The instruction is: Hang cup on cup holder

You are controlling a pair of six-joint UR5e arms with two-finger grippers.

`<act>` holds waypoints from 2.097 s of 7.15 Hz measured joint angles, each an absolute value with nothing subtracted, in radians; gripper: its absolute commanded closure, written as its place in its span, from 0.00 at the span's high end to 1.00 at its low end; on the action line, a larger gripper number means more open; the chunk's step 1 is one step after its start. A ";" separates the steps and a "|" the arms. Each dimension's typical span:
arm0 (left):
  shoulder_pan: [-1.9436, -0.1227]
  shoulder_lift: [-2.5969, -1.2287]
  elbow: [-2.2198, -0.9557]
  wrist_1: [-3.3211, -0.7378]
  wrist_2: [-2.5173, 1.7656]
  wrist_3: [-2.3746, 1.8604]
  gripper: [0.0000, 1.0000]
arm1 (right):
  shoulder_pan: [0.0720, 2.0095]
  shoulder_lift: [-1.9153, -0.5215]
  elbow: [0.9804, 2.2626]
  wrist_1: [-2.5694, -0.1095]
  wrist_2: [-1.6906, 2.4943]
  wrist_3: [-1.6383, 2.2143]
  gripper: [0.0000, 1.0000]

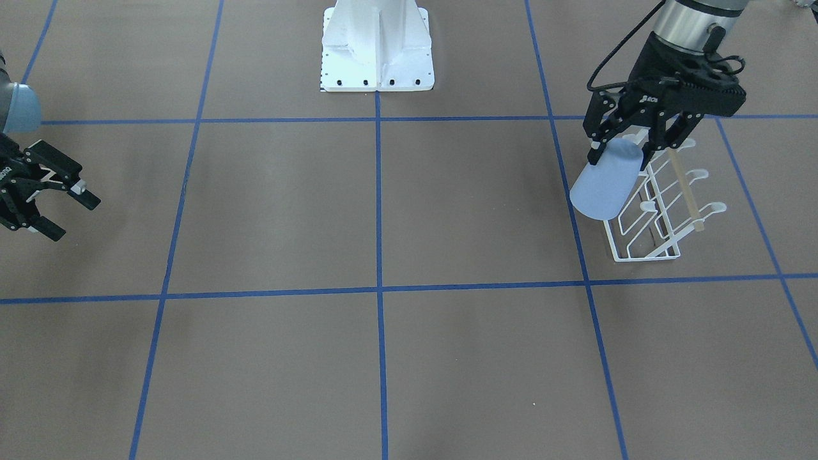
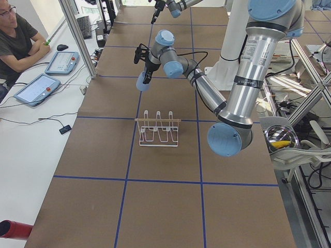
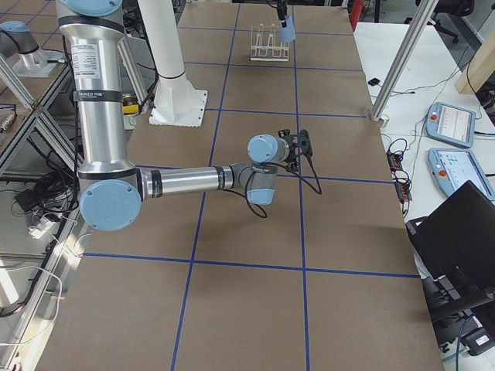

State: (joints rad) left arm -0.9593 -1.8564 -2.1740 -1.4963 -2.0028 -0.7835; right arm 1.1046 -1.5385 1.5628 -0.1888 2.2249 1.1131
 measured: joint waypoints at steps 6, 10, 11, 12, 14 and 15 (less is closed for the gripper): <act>-1.097 -1.900 -2.080 -1.213 -2.123 -0.600 0.00 | 1.243 -1.523 1.592 -0.749 2.361 0.778 1.00; -1.139 -1.925 -1.988 -1.216 -2.237 -0.593 0.00 | 1.343 -1.469 1.611 -1.262 2.330 0.203 1.00; -1.137 -1.935 -1.968 -1.216 -2.247 -0.594 0.00 | 1.369 -1.453 1.640 -1.375 2.326 0.125 1.00; -1.136 -1.940 -1.957 -1.217 -2.250 -0.596 0.00 | 1.392 -1.447 1.681 -1.463 2.324 0.077 1.00; -1.135 -1.930 -1.948 -1.232 -2.252 -0.595 0.00 | 1.408 -1.447 1.763 -1.562 2.302 0.046 1.00; -1.135 -1.926 -1.945 -1.241 -2.253 -0.599 0.00 | 1.409 -1.447 1.784 -1.586 2.295 0.042 1.00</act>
State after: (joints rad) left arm -1.1347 -1.9257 -1.9454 -1.2412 -2.2529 -0.5994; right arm 1.4090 -1.4467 1.7840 -1.5858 2.2948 0.0424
